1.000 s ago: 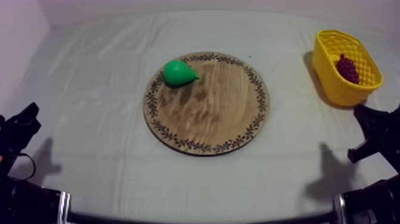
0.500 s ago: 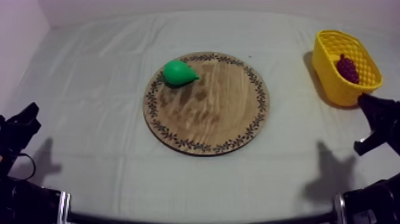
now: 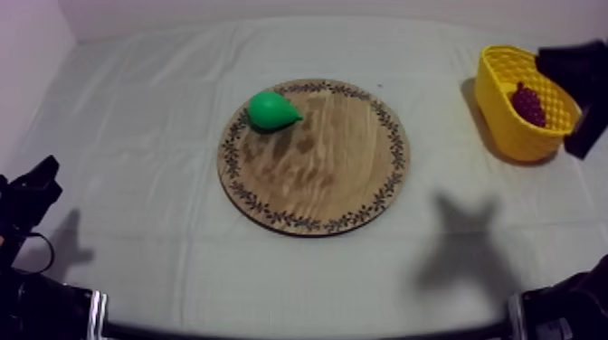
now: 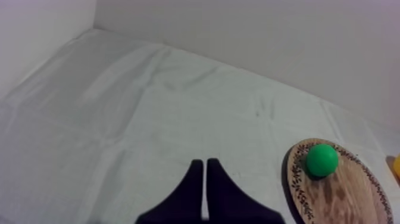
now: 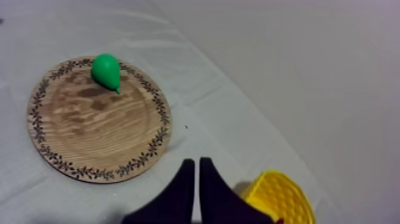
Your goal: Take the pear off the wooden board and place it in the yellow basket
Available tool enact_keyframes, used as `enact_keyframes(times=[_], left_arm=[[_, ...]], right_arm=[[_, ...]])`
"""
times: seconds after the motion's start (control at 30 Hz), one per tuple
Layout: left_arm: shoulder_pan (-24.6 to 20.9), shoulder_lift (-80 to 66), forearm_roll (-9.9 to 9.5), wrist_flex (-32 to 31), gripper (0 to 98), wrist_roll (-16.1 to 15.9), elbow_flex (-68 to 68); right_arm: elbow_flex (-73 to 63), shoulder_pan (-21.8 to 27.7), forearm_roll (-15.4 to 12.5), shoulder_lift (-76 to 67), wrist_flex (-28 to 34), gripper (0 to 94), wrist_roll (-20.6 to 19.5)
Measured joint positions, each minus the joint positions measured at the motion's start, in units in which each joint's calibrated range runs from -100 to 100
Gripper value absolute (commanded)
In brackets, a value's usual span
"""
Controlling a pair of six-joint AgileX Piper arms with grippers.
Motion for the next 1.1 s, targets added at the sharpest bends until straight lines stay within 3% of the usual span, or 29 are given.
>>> enact_keyframes(times=[0.27, 0.67, 1.1], left_arm=[[0.0, 0.0, 0.0, 0.0, 0.1, 0.0, 0.0], [0.0, 0.0, 0.0, 0.0, 0.1, 0.0, 0.0], [0.0, 0.0, 0.0, 0.0, 0.1, 0.0, 0.0]], right_arm=[[-19.07, -3.84, 0.86, 19.73, 7.65, 0.2, 1.4], [-51.84, -9.01, 2.53, 49.61, 26.92, 0.3, 1.43], [-81.31, -13.67, 6.1, 75.09, 43.34, 0.4, 1.69]])
